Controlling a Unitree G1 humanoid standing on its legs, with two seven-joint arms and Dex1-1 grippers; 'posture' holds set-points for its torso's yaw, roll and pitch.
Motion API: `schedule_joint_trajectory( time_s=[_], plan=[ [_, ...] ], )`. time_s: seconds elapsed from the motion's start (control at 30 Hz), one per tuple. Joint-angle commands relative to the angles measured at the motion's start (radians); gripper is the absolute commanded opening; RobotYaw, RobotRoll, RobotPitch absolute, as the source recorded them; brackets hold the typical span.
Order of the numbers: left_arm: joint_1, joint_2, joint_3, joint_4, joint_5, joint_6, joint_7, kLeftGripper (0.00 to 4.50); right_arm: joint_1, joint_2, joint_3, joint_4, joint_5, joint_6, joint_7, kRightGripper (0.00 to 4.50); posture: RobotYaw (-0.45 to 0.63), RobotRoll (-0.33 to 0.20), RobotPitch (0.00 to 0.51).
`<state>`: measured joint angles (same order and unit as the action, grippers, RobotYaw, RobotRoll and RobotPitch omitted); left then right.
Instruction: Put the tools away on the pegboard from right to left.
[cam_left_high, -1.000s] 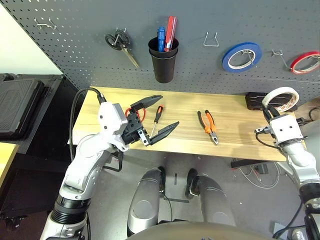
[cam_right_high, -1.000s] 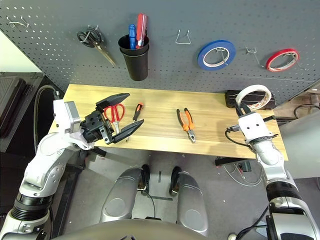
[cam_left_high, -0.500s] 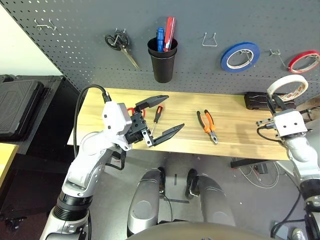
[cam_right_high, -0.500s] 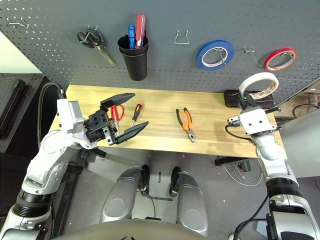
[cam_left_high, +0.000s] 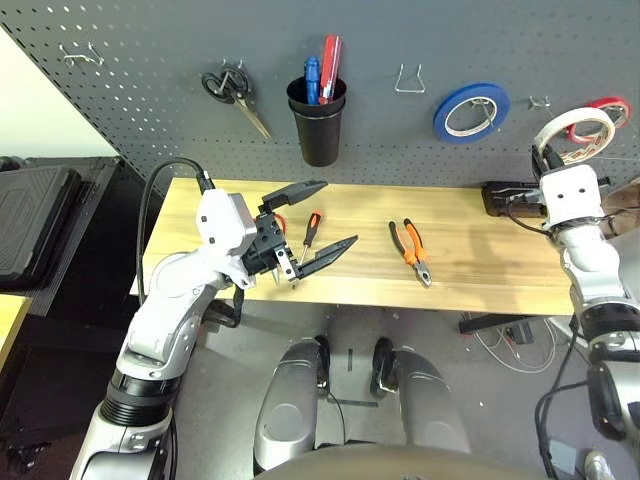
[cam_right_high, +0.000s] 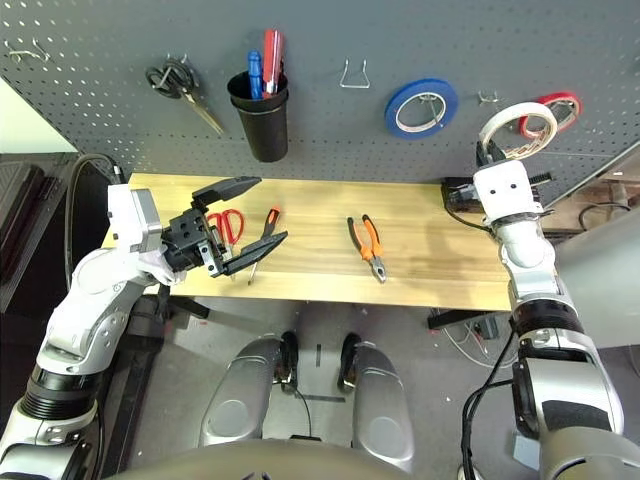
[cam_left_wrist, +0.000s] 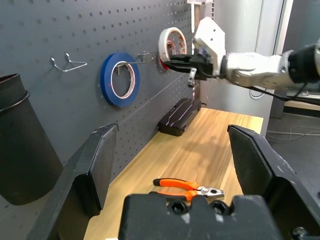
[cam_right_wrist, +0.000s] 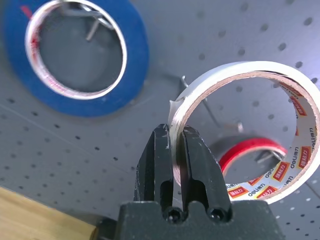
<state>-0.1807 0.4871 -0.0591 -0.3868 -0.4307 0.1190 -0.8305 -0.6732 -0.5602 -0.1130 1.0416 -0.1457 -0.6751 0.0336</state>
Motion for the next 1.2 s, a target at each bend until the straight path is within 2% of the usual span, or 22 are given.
schedule_joint_trajectory(
  time_s=[0.03, 0.17, 0.27, 0.37, 0.57, 0.8, 0.93, 1.2],
  plan=[
    [0.01, 0.004, -0.016, -0.013, 0.005, 0.004, -0.009, 4.5, -0.057, 0.002, 0.024, 0.085, -0.022, 0.042, -0.001, 0.03, 0.22, 0.0, 0.185],
    [0.007, 0.004, -0.018, -0.01, 0.006, 0.004, -0.009, 4.5, -0.121, 0.01, 0.043, 0.148, -0.034, 0.097, 0.007, 0.03, 0.22, 0.0, 0.185],
    [0.006, 0.001, -0.023, -0.007, 0.011, 0.002, -0.007, 4.5, -0.132, 0.017, 0.048, 0.145, -0.037, 0.071, -0.002, 0.9, 0.23, 0.0, 0.185],
    [0.01, -0.004, -0.023, -0.004, 0.015, 0.001, 0.0, 4.5, -0.105, 0.016, 0.052, 0.117, -0.036, 0.017, 0.0, 2.05, 0.23, 0.0, 0.185],
    [0.048, -0.011, -0.004, 0.01, 0.007, 0.002, 0.014, 4.5, 0.051, 0.029, 0.033, 0.004, 0.006, -0.083, 0.022, 4.4, 0.23, 0.0, 0.188],
    [0.072, 0.005, -0.003, 0.026, 0.025, -0.01, 0.007, 4.5, 0.262, 0.07, 0.006, -0.181, 0.099, -0.026, 0.102, 4.49, 0.23, 0.0, 0.195],
    [0.089, 0.053, -0.032, 0.035, 0.079, 0.022, 0.002, 4.5, 0.4, 0.109, 0.004, -0.339, 0.15, 0.143, 0.135, 4.49, 0.22, 0.0, 0.201],
    [0.095, 0.13, -0.094, 0.102, 0.222, 0.018, -0.008, 4.5, 0.498, 0.158, 0.025, -0.595, 0.196, 0.524, 0.208, 4.49, 0.21, 0.0, 0.208]
  ],
)
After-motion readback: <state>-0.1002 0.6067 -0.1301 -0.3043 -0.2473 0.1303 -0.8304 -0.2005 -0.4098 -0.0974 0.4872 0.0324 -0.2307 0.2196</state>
